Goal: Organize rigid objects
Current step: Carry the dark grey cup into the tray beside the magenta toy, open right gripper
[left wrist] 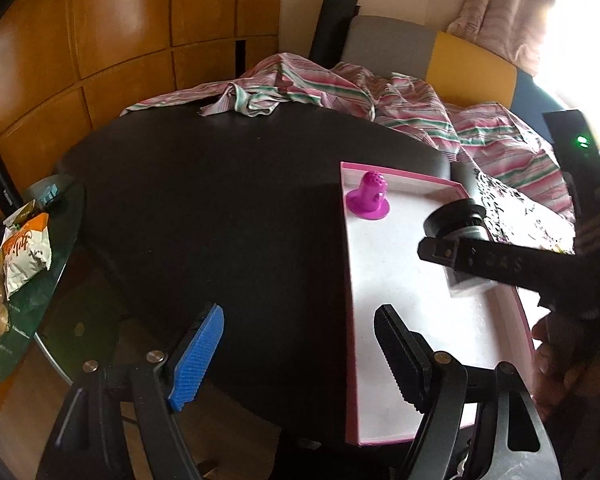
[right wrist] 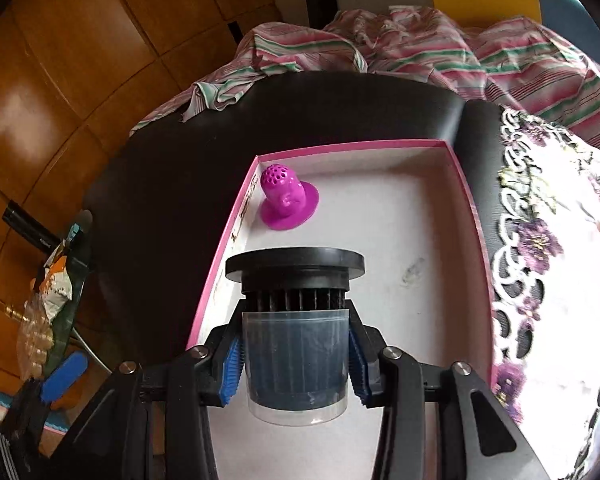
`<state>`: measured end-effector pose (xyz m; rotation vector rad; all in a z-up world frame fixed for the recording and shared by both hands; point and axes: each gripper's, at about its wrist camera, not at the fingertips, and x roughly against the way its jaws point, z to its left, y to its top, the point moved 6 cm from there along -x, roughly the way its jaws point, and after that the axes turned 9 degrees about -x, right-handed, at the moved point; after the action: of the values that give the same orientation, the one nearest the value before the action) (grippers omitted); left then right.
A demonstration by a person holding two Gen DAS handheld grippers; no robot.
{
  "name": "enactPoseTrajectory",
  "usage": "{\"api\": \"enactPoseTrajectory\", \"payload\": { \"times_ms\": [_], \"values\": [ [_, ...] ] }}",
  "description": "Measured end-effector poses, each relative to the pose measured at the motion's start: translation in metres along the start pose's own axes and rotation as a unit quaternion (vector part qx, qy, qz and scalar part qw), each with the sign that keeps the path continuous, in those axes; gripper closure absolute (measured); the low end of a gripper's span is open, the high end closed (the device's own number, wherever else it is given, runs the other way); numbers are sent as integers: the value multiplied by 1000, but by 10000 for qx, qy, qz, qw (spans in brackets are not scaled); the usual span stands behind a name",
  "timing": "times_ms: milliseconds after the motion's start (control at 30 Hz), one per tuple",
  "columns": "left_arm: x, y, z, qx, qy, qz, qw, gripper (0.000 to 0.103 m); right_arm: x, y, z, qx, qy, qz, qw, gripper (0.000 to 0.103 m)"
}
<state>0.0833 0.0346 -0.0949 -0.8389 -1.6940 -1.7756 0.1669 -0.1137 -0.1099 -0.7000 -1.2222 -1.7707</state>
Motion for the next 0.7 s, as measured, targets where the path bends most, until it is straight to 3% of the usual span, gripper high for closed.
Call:
{"api": "enactPoseTrajectory", "payload": {
  "times_ms": [200,400,700],
  "values": [
    [-5,-1,11,138,4,62,9999,24,-28,14,14,-127,-13,102,9999,60],
    [-12,-5,20,224,28,167,9996,24,-60,16,26,-187,97,468,9987,58],
    [-9,-5,22,250,13,122,9996,24,-41,14,18,-256,241,322,9989,53]
  ]
}}
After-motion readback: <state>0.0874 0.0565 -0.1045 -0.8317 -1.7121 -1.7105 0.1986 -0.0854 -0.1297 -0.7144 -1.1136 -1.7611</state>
